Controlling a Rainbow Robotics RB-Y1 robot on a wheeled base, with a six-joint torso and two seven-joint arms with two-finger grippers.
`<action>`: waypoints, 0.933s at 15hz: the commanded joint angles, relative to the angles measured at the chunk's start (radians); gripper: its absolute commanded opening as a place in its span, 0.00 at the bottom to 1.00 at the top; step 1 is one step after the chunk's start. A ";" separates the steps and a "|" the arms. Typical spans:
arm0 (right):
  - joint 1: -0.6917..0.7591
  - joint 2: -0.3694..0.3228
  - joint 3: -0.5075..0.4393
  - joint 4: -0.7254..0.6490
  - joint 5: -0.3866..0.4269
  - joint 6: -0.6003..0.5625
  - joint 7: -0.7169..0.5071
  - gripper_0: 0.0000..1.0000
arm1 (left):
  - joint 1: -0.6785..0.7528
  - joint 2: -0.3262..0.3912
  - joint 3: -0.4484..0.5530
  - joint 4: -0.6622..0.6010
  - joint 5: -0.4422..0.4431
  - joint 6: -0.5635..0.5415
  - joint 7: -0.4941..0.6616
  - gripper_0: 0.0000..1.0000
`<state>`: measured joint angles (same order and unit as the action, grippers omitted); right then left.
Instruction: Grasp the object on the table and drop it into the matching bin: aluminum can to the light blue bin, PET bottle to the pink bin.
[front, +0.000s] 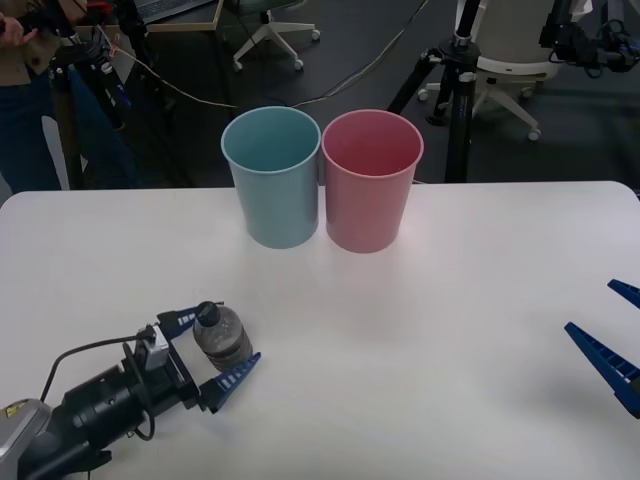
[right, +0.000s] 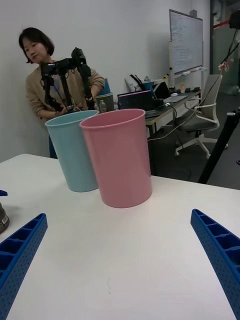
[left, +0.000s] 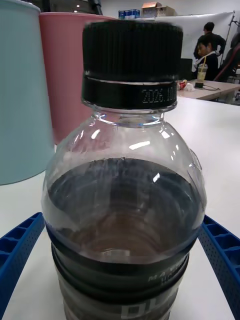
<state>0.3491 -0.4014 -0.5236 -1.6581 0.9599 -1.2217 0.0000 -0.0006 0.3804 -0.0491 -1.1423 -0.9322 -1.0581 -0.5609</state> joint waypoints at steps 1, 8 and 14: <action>0.000 0.000 0.000 0.000 0.000 0.000 0.000 1.00 | -0.006 0.000 -0.008 -0.001 -0.002 0.003 0.006 0.84; 0.000 0.000 0.000 0.000 0.000 0.000 0.000 1.00 | -0.007 0.000 -0.008 -0.001 0.000 0.012 0.045 0.00; 0.000 0.000 0.000 0.000 0.000 0.000 0.000 1.00 | 0.007 0.012 0.002 -0.027 0.000 0.010 0.065 0.00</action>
<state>0.3491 -0.4014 -0.5236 -1.6581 0.9599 -1.2217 0.0000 -0.0009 0.3903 -0.0516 -1.1578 -0.9329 -1.0472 -0.4987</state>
